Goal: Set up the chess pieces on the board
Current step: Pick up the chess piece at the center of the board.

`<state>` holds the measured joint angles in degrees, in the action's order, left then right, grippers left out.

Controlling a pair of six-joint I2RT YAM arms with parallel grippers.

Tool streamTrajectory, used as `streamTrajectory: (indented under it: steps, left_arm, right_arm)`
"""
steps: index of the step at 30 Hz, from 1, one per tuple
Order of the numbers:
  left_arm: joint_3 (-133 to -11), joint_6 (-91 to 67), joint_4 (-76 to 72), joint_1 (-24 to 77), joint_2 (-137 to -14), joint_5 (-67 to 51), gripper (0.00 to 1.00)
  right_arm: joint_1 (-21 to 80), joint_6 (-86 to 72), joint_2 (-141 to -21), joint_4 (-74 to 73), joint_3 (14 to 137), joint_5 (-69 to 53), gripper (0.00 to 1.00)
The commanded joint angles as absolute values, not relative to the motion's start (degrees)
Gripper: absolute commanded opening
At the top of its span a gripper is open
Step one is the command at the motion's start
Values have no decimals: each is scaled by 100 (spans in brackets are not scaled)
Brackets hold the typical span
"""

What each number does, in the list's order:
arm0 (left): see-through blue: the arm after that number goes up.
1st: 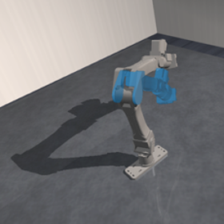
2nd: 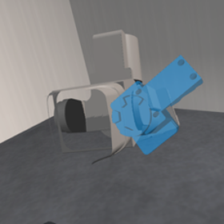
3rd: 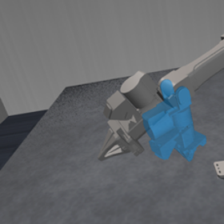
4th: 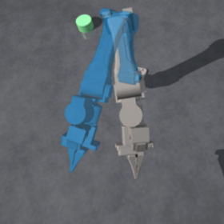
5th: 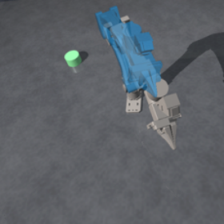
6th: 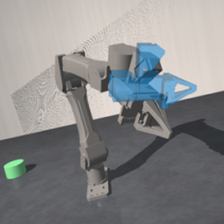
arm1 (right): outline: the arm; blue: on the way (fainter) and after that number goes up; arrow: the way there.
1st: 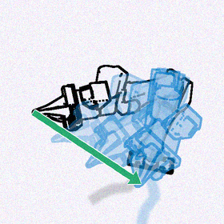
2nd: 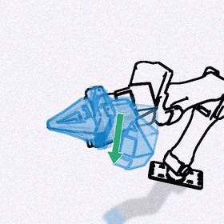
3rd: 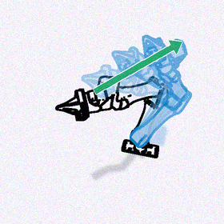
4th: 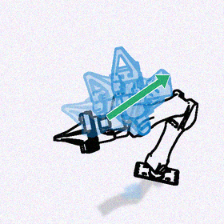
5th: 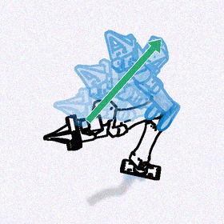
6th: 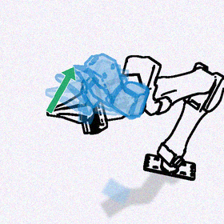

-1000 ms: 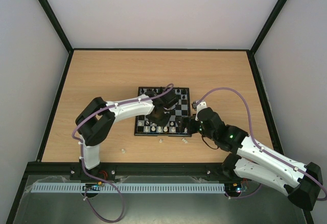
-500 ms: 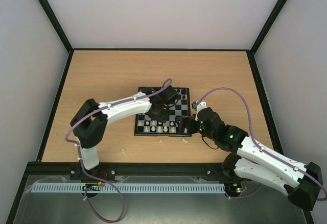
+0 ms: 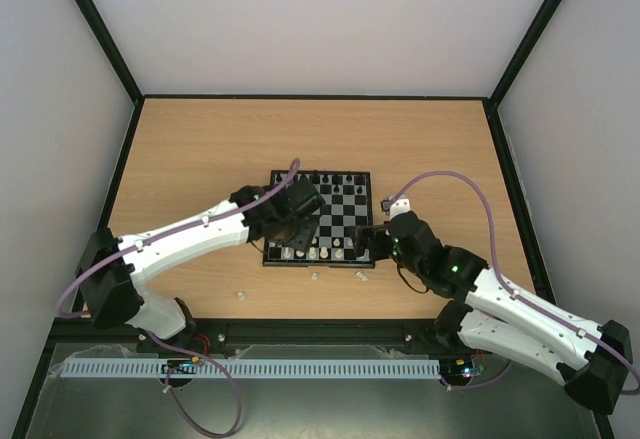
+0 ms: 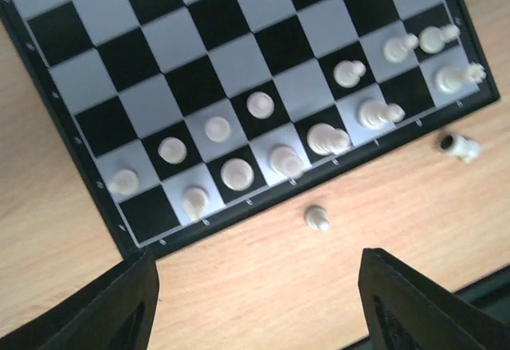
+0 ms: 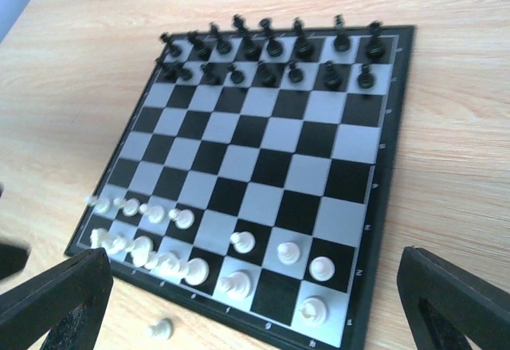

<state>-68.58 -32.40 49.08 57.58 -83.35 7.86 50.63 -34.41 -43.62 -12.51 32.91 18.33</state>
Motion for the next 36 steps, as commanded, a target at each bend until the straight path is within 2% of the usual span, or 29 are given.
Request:
streamTrajectory:
  steps: [1,5,10,14,18,23,29,36]
  left_arm:
    - [-6601,-3601,4688,6150,-8007,813,76]
    - [-6479,-3780,4565,6438,-8059,839,86]
    - [-6343,-3978,4322,6651,-8348,800,84]
    - [-6204,-4104,4171,6731,-8513,801,81]
    - [-6119,-4182,4110,6737,-8650,867,74]
    - [-6074,-4210,4038,6750,-8884,861,57]
    - [-6000,-4184,3830,6819,-9205,717,50]
    - [-5948,-4083,3579,6820,-9589,652,37]
  right_arm:
    - [5034,-3897,-4167,-1766,3336,2934,99]
    - [4984,-4093,-4175,-1972,3401,3377,99]
    - [4580,-4075,-4399,-1973,3452,3183,99]
    - [3989,-3959,-4542,-1767,3368,2527,99]
    - [3388,-3829,-4674,-1534,3226,1669,99]
    - [3209,-3781,-4665,-1447,3131,1454,99]
    - [3182,-3756,-4710,-1415,3112,1363,98]
    - [3182,-3742,-4693,-1398,3105,1332,99]
